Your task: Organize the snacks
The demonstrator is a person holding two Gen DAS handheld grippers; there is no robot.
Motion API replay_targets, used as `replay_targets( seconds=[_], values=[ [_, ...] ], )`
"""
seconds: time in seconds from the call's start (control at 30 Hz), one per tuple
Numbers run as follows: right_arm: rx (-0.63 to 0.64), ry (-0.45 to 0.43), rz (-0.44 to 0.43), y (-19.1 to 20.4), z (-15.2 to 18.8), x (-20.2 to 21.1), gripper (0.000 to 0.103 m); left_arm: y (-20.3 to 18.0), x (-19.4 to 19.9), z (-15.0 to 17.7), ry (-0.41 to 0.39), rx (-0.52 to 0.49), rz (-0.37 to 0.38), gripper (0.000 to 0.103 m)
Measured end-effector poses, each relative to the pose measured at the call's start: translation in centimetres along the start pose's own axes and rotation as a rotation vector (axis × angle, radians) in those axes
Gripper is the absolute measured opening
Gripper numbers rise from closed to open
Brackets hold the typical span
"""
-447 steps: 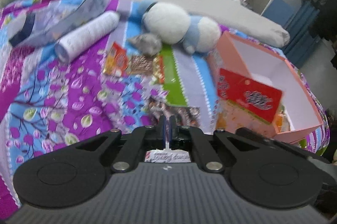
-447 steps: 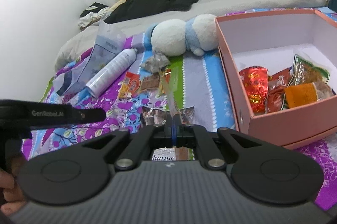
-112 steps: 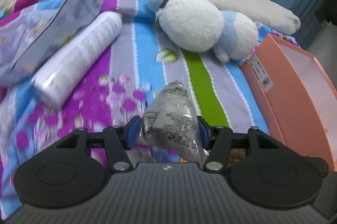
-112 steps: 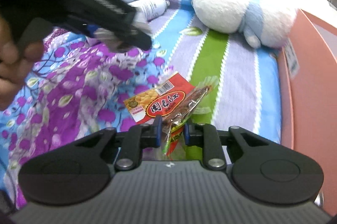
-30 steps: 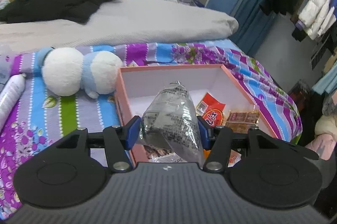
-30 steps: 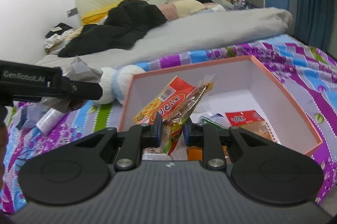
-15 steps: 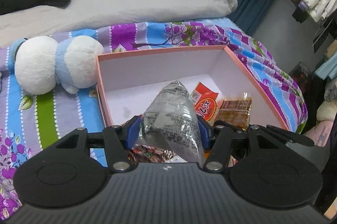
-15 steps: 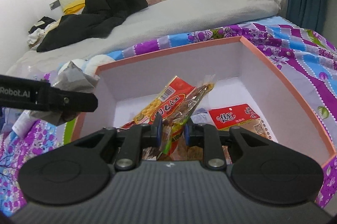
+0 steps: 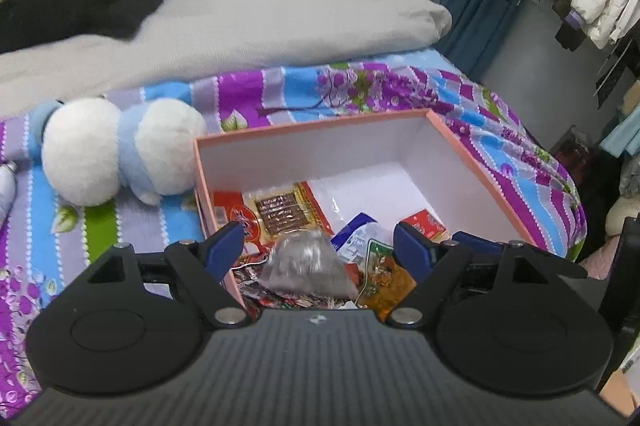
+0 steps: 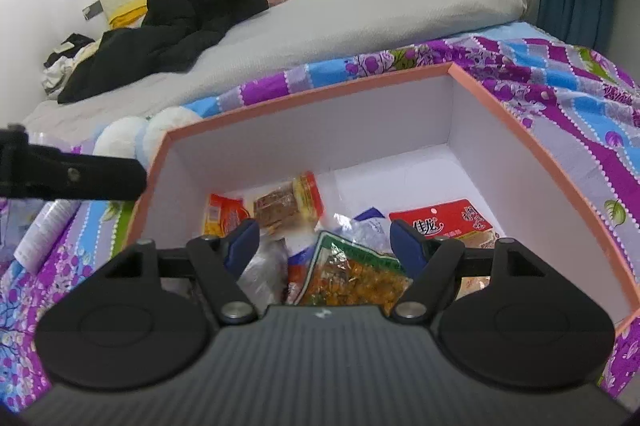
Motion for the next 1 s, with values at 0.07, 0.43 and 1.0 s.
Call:
replay_targets(
  seconds=[0.07,0.43,1.0],
  values=[
    [-0.004,-0.023,0.003,0.0,-0.6,1.1,0.074,-0.4,1.5,-0.3,-0.018,-0.001,0.003,0.085],
    [0.015,-0.150,0.009,1.6,-3.9,8.6,0.074,-2.7,11.4,-0.8,-0.148,-0.024,0.019,0.085],
    [0.019,-0.293,0.037,4.8,-3.3,20.6,0.074,-3.5,26.1,4.6,-0.269,-0.065,0.080,0.085]
  ],
)
Point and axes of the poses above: each gripper's, at about its wrist camera, not at the fingertips, and x roughly against the way its jaws point, y to its left, z to its underside, the point moved 9 cm from there along -x, roughly the way its jaws point, and after that the axes turned 14 degrees about x, right-handed, at the moved point
